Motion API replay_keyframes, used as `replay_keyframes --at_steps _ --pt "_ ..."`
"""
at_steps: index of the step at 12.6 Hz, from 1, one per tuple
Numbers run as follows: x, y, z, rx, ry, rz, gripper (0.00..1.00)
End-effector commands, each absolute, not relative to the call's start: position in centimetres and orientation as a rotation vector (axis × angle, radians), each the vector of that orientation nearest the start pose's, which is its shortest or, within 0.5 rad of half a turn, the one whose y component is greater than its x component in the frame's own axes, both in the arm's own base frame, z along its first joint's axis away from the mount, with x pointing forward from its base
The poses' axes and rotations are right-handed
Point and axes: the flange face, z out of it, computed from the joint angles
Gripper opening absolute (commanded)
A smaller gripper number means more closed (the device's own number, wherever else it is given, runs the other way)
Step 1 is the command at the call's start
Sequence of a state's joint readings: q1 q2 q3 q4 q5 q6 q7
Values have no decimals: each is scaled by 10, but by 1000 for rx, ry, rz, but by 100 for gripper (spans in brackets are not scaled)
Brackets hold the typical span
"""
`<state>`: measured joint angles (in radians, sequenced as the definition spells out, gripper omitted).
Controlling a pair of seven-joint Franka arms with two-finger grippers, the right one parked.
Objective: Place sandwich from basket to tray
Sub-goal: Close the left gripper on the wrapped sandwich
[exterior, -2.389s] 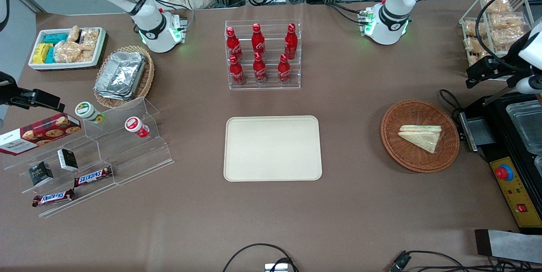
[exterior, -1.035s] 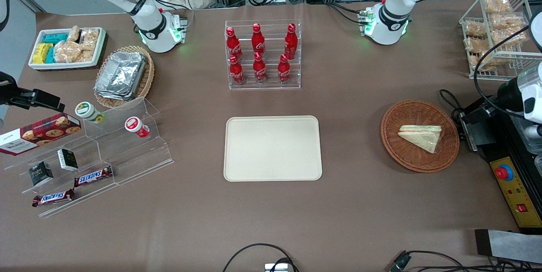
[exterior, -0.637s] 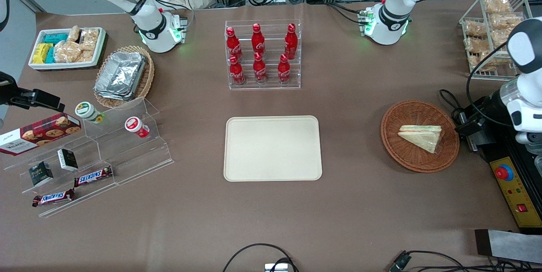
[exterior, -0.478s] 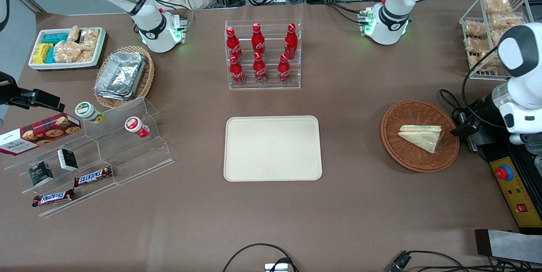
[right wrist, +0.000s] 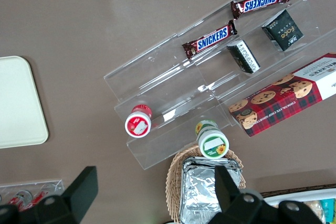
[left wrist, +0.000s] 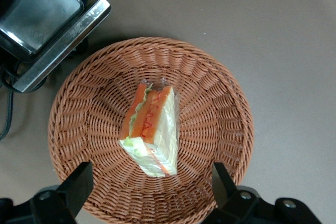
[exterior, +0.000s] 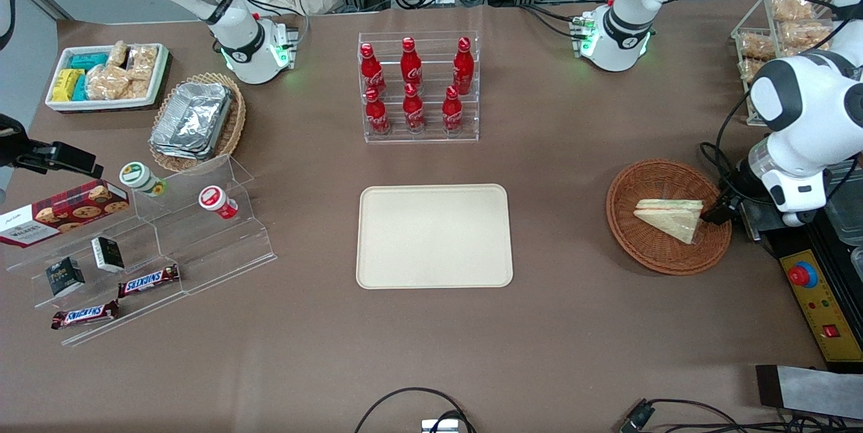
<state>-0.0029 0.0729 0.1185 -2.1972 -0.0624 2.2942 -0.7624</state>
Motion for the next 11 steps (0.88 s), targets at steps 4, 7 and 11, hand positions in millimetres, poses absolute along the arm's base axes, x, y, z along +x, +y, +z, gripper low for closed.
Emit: replay_keyframes --at_steps 4,7,11 --pt "538 61 319 -2814 -1509 -52 100" --pt "539 62 301 -2805 -1549 -52 100" --pt "541 62 285 -2796 -1587 -54 100"
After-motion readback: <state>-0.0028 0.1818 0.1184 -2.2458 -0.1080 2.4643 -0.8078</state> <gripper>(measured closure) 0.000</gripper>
